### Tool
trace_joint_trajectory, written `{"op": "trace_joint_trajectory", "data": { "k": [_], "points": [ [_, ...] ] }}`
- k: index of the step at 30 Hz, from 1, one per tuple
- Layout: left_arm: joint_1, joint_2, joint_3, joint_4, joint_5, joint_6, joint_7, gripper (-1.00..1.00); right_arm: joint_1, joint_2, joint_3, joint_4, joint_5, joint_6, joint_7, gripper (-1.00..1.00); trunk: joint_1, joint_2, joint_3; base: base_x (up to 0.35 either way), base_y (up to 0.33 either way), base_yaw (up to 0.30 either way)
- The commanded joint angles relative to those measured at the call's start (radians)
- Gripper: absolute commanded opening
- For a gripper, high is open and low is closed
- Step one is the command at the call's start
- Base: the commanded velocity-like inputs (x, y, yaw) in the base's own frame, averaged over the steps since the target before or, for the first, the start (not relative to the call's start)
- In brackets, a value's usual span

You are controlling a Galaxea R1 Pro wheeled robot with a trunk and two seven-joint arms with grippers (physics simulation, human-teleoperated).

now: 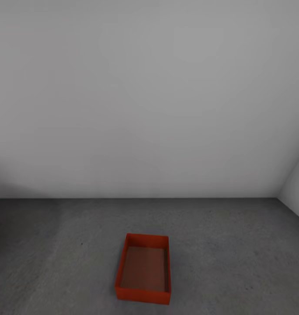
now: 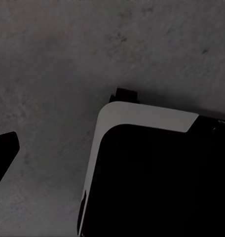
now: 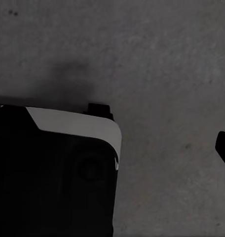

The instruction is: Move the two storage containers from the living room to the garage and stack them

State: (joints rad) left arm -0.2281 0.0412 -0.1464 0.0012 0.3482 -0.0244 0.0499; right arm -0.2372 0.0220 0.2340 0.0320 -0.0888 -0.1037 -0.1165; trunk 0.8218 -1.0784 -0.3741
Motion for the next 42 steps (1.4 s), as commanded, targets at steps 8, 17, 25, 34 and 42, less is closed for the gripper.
{"op": "trace_joint_trajectory", "data": {
  "k": [8,17,25,34,42],
  "points": [
    [-0.001,-0.001,-0.006,0.000,0.058,-0.003,0.005,1.00,0.075,-0.003,-0.003,0.003,-0.079,-0.017,0.001,1.00,0.000,-0.001,0.012,0.000,0.000,-0.032],
    [-0.001,-0.003,-0.005,0.001,0.076,-0.002,0.004,1.00,0.078,-0.006,-0.002,0.002,-0.184,-0.016,0.012,1.00,0.000,-0.001,0.026,0.000,0.000,-0.084],
    [-0.001,-0.003,-0.005,0.001,0.077,-0.006,0.004,1.00,0.078,-0.006,-0.001,0.002,-0.189,-0.017,0.012,1.00,0.000,-0.001,0.039,0.000,0.000,-0.034],
    [-0.001,-0.008,-0.007,0.001,0.077,-0.006,0.004,1.00,0.078,-0.004,0.001,0.002,-0.189,-0.016,0.012,1.00,0.000,-0.001,0.053,0.000,0.000,-0.001],
    [-0.001,-0.014,-0.007,0.001,0.076,-0.005,0.005,1.00,0.078,-0.003,0.002,0.002,-0.188,-0.016,0.012,1.00,0.000,-0.001,0.066,0.000,0.000,0.000]
  ]
}}
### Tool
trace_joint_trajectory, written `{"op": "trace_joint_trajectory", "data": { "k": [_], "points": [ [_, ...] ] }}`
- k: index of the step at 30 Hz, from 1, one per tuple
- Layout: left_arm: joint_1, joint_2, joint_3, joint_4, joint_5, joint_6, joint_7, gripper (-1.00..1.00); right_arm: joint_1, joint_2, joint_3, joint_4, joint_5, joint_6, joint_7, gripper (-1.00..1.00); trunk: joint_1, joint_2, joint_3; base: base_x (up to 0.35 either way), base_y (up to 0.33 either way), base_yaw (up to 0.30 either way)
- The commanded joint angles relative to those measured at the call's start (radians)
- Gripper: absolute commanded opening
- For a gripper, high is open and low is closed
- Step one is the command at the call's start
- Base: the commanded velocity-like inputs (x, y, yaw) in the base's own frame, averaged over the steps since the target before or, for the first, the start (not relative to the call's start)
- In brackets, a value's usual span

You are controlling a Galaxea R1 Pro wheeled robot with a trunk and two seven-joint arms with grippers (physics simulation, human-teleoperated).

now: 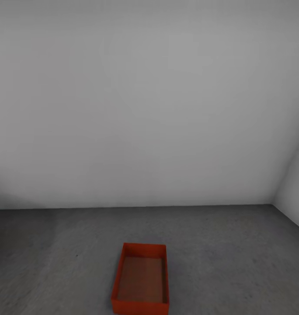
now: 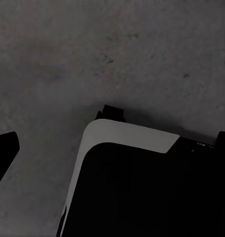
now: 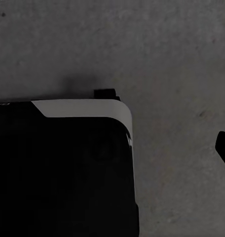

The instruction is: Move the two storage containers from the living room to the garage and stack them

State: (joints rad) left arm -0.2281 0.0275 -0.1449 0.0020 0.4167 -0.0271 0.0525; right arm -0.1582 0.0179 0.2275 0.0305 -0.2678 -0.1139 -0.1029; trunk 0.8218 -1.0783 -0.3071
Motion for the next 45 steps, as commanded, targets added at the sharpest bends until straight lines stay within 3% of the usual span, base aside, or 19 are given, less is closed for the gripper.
{"op": "trace_joint_trajectory", "data": {
  "k": [1,31,45],
  "points": [
    [-0.001,-0.002,-0.008,0.000,0.007,-0.002,0.003,1.00,-0.001,0.000,0.008,0.003,-0.009,-0.006,-0.001,1.00,0.000,-0.001,0.000,0.000,0.000,0.000],
    [0.000,-0.009,-0.009,0.000,0.006,-0.005,0.012,1.00,-0.001,-0.001,0.012,0.002,-0.013,-0.013,-0.004,1.00,0.000,-0.001,0.010,0.000,0.000,-0.001],
    [-0.001,-0.006,-0.013,-0.006,0.000,-0.007,0.012,1.00,-0.001,-0.003,0.012,0.002,-0.010,-0.017,-0.003,1.00,0.000,-0.001,0.011,0.000,0.000,-0.247]
  ]
}}
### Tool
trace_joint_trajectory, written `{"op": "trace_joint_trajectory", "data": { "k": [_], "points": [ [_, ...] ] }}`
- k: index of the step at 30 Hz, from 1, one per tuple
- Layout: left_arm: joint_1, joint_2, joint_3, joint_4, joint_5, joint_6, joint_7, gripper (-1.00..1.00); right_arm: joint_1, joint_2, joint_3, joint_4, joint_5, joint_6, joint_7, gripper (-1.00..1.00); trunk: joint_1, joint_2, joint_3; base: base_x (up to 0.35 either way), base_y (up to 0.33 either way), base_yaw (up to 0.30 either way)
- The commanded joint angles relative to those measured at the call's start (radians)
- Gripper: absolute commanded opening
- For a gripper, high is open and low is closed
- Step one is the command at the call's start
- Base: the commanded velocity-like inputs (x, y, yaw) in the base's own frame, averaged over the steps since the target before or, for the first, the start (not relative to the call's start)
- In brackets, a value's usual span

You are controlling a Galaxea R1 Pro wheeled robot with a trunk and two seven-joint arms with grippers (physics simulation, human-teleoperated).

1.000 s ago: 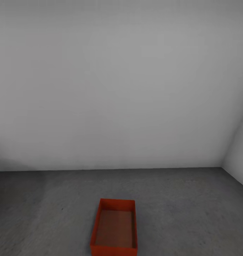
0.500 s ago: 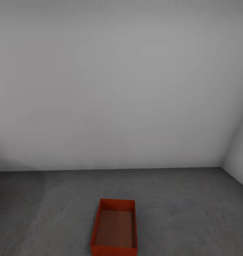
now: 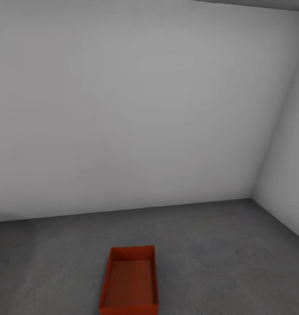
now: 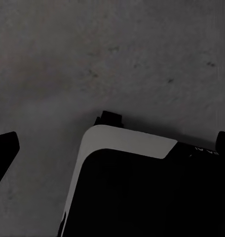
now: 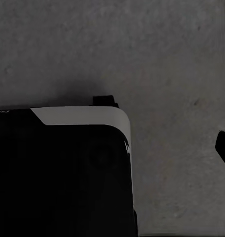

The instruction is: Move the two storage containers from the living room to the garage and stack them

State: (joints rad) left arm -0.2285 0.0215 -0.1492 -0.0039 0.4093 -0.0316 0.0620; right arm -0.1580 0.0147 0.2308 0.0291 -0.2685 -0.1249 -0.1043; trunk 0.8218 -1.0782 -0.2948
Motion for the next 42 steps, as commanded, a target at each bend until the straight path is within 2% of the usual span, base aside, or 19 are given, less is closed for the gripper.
{"op": "trace_joint_trajectory", "data": {
  "k": [1,15,25,42],
  "points": [
    [0.000,0.001,-0.009,0.000,0.008,-0.002,0.002,1.00,-0.001,0.001,0.008,0.003,-0.009,-0.005,-0.002,1.00,0.000,-0.001,-0.001,0.000,0.000,-0.287],
    [0.000,0.001,-0.011,-0.001,0.006,-0.002,0.002,1.00,-0.001,-0.001,0.010,0.003,-0.007,-0.009,-0.002,1.00,0.000,-0.001,-0.001,0.000,0.000,-0.289],
    [0.000,0.000,-0.008,-0.001,0.008,-0.002,0.002,1.00,-0.001,-0.018,0.010,0.003,-0.009,-0.007,0.000,1.00,0.000,-0.001,-0.001,0.000,0.000,-0.289],
    [0.000,0.000,-0.004,-0.001,0.008,-0.002,0.002,1.00,-0.001,-0.018,0.010,0.003,-0.007,-0.007,0.000,1.00,0.000,-0.001,-0.001,0.000,0.000,-0.290]
  ]
}}
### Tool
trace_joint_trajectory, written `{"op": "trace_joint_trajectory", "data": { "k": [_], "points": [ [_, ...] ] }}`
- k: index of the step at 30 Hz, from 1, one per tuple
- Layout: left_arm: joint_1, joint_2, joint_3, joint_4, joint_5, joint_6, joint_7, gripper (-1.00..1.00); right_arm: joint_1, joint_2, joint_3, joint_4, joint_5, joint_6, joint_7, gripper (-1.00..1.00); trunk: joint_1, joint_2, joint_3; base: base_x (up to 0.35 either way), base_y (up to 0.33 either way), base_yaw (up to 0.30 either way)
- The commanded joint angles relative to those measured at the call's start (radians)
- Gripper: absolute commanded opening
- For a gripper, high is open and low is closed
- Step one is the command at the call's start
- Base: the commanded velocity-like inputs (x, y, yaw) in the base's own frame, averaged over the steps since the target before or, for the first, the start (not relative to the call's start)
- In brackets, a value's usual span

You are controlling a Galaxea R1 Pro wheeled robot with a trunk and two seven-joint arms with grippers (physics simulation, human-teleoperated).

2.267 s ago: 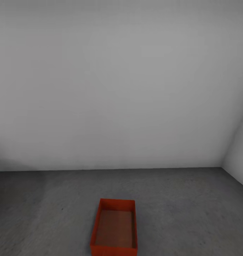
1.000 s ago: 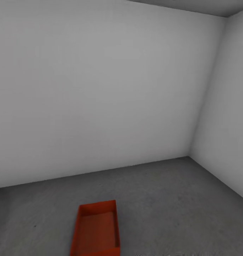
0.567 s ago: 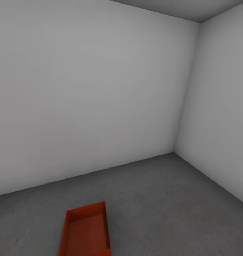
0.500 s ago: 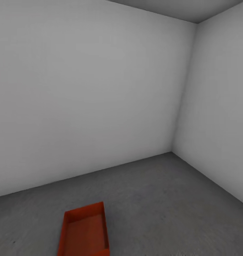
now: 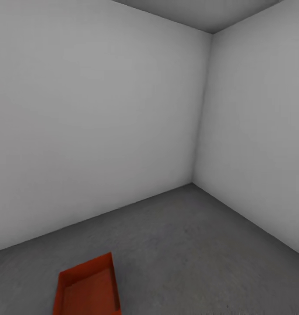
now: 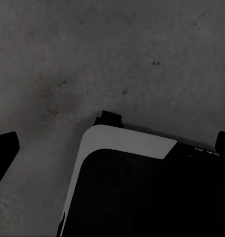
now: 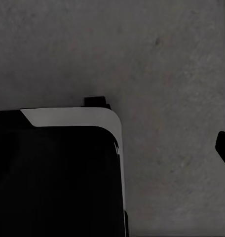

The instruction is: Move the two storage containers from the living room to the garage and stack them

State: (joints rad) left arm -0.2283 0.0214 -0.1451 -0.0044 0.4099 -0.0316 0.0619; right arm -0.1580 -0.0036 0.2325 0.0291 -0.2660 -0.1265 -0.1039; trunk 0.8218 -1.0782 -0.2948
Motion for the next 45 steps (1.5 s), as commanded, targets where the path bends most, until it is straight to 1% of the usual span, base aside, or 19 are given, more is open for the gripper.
{"op": "trace_joint_trajectory", "data": {
  "k": [1,14,28,38,45],
  "points": [
    [0.000,0.000,-0.008,0.000,0.008,-0.002,0.003,1.00,-0.001,0.000,0.008,0.003,-0.009,-0.005,0.000,1.00,0.000,-0.001,-0.001,0.000,0.000,-0.291],
    [0.000,0.001,-0.012,0.000,0.005,-0.002,0.003,1.00,-0.001,0.001,0.008,0.003,-0.010,-0.002,0.000,1.00,0.000,-0.001,-0.001,0.000,0.000,-0.291],
    [0.000,0.002,-0.010,0.000,0.005,-0.002,0.003,1.00,-0.001,0.007,0.008,0.003,-0.010,-0.003,0.000,1.00,0.000,-0.001,-0.001,0.000,0.000,-0.292],
    [0.000,-0.013,-0.005,0.001,0.008,-0.002,-0.006,1.00,-0.001,0.004,0.007,0.003,-0.010,-0.005,0.000,1.00,0.000,-0.001,-0.001,0.000,0.000,-0.292],
    [0.000,-0.014,-0.010,0.004,0.013,-0.002,-0.008,1.00,-0.001,0.001,0.007,0.003,-0.013,-0.007,0.000,1.00,0.000,-0.001,-0.001,0.000,0.000,-0.292]
  ]
}}
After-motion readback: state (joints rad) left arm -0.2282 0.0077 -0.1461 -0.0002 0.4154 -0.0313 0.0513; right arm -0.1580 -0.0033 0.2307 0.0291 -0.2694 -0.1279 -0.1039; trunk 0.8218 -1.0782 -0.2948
